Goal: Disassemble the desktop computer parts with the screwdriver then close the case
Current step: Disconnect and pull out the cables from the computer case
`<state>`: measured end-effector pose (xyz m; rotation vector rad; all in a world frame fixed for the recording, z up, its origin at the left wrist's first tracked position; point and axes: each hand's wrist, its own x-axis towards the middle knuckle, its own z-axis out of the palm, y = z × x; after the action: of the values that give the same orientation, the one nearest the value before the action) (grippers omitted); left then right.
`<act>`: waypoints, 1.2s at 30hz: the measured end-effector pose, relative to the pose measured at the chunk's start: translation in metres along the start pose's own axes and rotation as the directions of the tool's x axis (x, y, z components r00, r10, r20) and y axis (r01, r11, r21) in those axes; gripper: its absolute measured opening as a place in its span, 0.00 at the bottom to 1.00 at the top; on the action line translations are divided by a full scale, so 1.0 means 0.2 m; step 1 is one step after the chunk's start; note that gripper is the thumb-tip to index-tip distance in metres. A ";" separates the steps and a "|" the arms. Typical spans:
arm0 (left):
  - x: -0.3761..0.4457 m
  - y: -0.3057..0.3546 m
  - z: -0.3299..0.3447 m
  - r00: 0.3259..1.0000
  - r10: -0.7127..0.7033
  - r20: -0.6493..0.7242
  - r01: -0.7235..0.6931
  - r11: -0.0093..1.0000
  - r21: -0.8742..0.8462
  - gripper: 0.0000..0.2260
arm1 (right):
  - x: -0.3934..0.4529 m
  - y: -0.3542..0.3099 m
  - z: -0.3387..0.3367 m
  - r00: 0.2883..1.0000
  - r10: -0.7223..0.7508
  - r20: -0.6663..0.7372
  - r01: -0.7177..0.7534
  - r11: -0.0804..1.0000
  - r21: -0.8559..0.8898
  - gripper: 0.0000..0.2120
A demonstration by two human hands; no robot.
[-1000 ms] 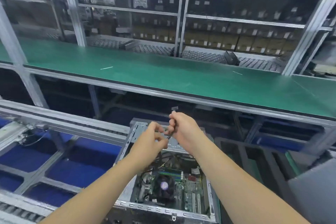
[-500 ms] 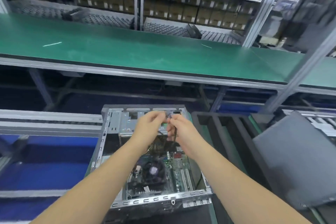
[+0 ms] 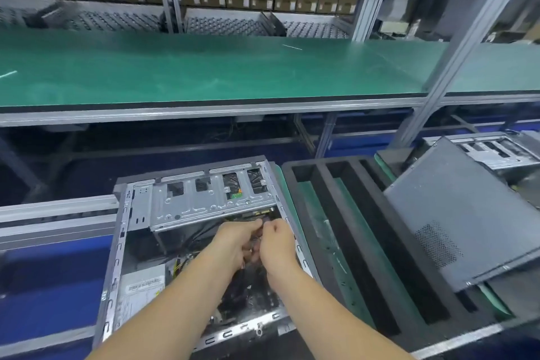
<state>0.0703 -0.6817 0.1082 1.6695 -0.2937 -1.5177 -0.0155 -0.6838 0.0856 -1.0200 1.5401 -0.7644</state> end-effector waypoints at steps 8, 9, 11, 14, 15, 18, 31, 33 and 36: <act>0.06 0.01 0.01 0.995 -0.089 0.050 0.092 0.994 -0.062 0.09 | 0.04 0.02 0.05 0.972 -0.164 -0.167 0.141 0.980 -0.139 0.16; 0.07 0.00 0.02 0.995 -0.090 0.047 0.094 0.993 -0.073 0.09 | 0.04 0.03 0.05 0.966 -0.181 -0.186 0.155 0.977 -0.146 0.16; 0.09 -0.01 0.03 0.995 -0.088 0.036 0.091 0.990 -0.105 0.11 | 0.05 0.03 0.06 0.958 -0.197 -0.207 0.170 0.975 -0.140 0.16; 0.11 -0.02 0.03 0.996 -0.088 0.006 0.088 0.989 -0.119 0.13 | 0.06 0.04 0.09 0.960 -0.177 -0.219 0.161 0.983 -0.085 0.15; 0.11 -0.02 0.03 0.997 -0.082 -0.005 0.080 0.988 -0.129 0.12 | 0.06 0.04 0.10 0.962 -0.160 -0.223 0.153 0.987 -0.050 0.15; 0.11 -0.02 0.04 0.999 -0.045 -0.014 0.042 0.980 -0.195 0.04 | 0.07 0.05 0.12 0.964 -0.129 -0.234 0.139 0.990 0.026 0.14; 0.07 -0.03 0.05 0.998 0.002 0.061 0.020 0.932 -0.362 0.08 | 0.07 0.05 0.13 0.957 -0.128 -0.262 0.156 0.984 0.089 0.14; 0.07 -0.04 0.06 0.998 0.013 0.056 0.009 0.930 -0.368 0.08 | 0.07 0.05 0.14 0.958 -0.119 -0.261 0.148 0.984 0.094 0.14; 0.07 -0.05 0.06 0.999 0.026 0.042 -0.009 0.930 -0.367 0.07 | 0.06 0.05 0.14 0.960 -0.109 -0.257 0.142 0.983 0.113 0.14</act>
<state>0.0591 -0.6901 0.0918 1.3335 -0.0422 -1.4934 0.0085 -0.6895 0.0668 -0.9581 1.6243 -1.1043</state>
